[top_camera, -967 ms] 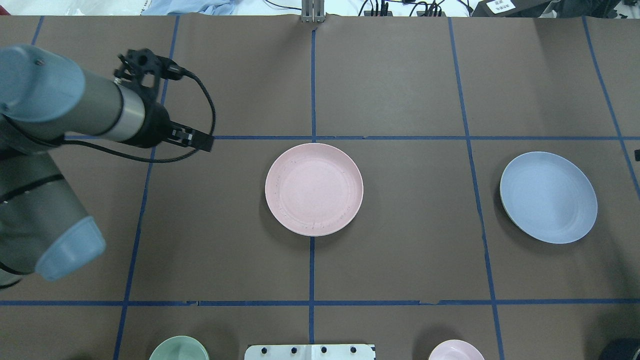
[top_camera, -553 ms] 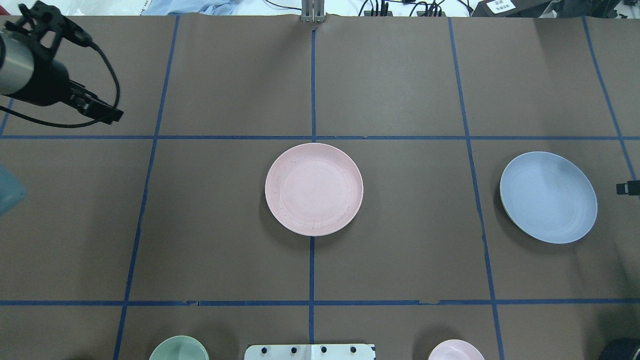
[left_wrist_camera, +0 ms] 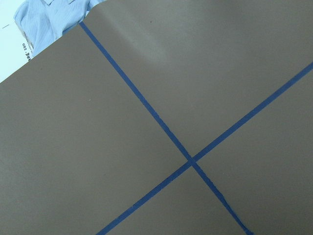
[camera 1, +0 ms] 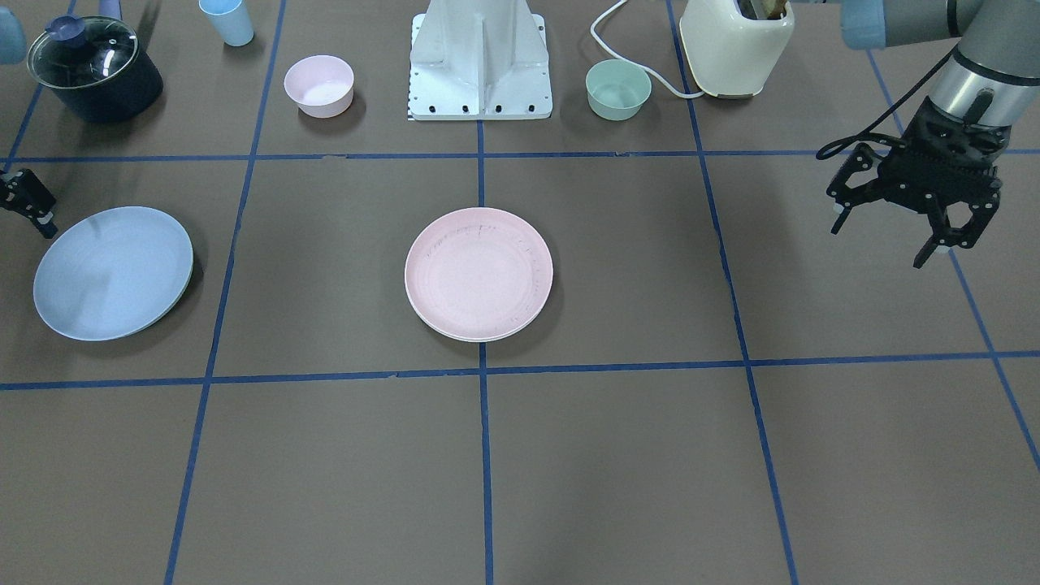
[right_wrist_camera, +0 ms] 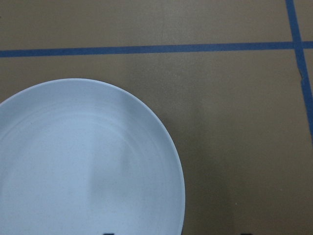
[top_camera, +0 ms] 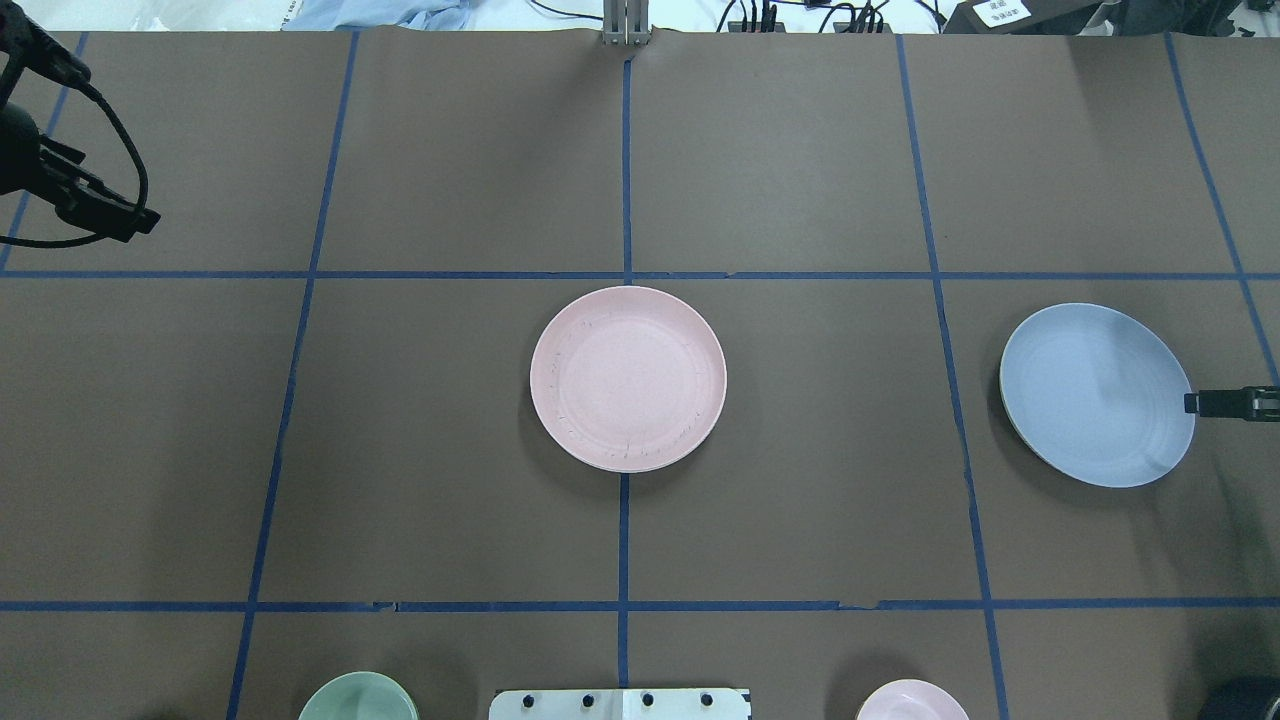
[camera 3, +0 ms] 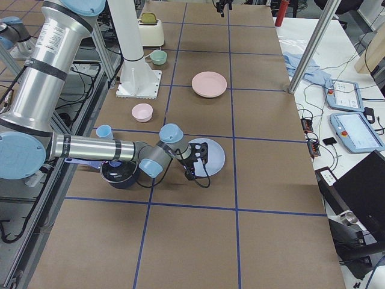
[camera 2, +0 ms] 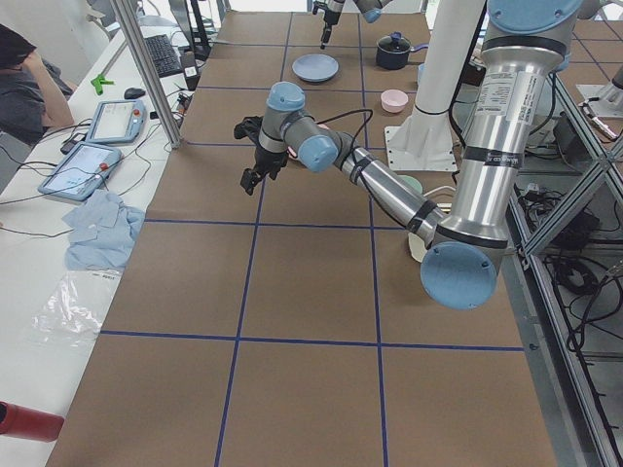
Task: Stack three plates with pink and blue
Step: 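Grasp the light blue plate's rim with the right gripper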
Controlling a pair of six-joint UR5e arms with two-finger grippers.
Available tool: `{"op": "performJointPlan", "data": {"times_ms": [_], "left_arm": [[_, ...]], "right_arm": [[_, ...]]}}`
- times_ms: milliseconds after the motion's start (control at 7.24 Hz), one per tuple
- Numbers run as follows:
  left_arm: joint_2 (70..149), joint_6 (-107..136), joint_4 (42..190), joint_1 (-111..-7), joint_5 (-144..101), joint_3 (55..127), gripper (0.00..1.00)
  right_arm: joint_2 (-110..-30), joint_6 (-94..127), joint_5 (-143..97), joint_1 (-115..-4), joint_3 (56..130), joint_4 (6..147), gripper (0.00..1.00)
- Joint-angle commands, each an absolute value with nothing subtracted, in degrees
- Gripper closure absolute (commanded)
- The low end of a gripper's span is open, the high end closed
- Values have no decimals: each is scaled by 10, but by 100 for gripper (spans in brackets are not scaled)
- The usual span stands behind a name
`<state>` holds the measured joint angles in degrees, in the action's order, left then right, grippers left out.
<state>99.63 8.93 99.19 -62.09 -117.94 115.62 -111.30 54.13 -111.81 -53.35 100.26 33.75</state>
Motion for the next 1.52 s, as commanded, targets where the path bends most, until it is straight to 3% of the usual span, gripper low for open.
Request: {"op": "performJointPlan", "data": {"times_ms": [0, 276, 414, 691, 967, 1382], "left_arm": [[995, 89, 994, -621, -1179, 1157, 0], [994, 91, 994, -621, -1179, 1157, 0], [994, 92, 994, -621, -1179, 1158, 0], [995, 93, 994, -621, -1179, 1158, 0], [995, 94, 994, -621, -1179, 1158, 0], [995, 96, 994, -621, -1179, 1157, 0]], "right_arm": [[-1086, 555, -1111, -522, 969, 335, 41], [-1071, 555, -1111, -520, 940, 319, 53], [-1071, 555, -1111, -519, 936, 311, 73], [-1071, 555, -1112, -516, 932, 311, 100], [-1071, 557, -1115, -518, 942, 310, 100], [-1034, 610, -1154, -539, 1040, 355, 100]]}}
